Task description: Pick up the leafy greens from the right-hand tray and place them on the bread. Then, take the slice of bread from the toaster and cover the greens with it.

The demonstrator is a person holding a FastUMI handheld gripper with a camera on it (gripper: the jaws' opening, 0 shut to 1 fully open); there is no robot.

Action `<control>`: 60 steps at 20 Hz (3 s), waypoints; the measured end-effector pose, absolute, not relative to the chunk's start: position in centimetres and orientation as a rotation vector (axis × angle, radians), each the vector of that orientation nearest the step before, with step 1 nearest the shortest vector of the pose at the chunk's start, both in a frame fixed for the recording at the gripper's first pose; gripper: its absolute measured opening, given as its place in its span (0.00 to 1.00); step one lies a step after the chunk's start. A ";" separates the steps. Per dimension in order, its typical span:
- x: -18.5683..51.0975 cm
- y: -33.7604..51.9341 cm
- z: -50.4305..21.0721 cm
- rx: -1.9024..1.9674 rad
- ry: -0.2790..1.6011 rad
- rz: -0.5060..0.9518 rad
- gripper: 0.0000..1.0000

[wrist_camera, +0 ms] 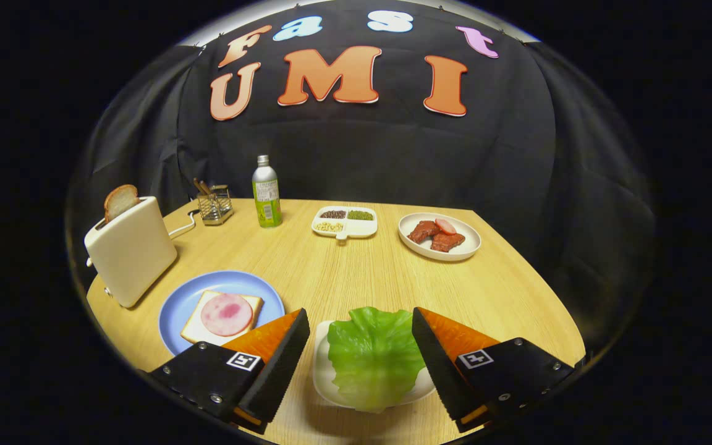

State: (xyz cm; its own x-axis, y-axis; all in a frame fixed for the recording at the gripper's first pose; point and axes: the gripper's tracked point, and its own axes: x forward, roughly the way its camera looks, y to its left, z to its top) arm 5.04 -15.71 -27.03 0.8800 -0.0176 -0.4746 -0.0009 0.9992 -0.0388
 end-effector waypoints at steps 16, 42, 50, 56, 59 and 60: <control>5.0 -16.3 -32.9 -0.048 0.642 -0.005 1.00; 5.3 -18.1 -34.8 0.055 0.758 -0.117 0.25; 5.2 -17.6 -31.2 -0.011 0.727 -0.130 0.04; 5.4 -16.4 -27.3 -0.039 0.664 -0.121 0.04; 5.1 -15.1 -25.7 -0.049 0.641 -0.109 0.03; 5.0 -14.6 -25.4 -0.054 0.637 -0.105 0.03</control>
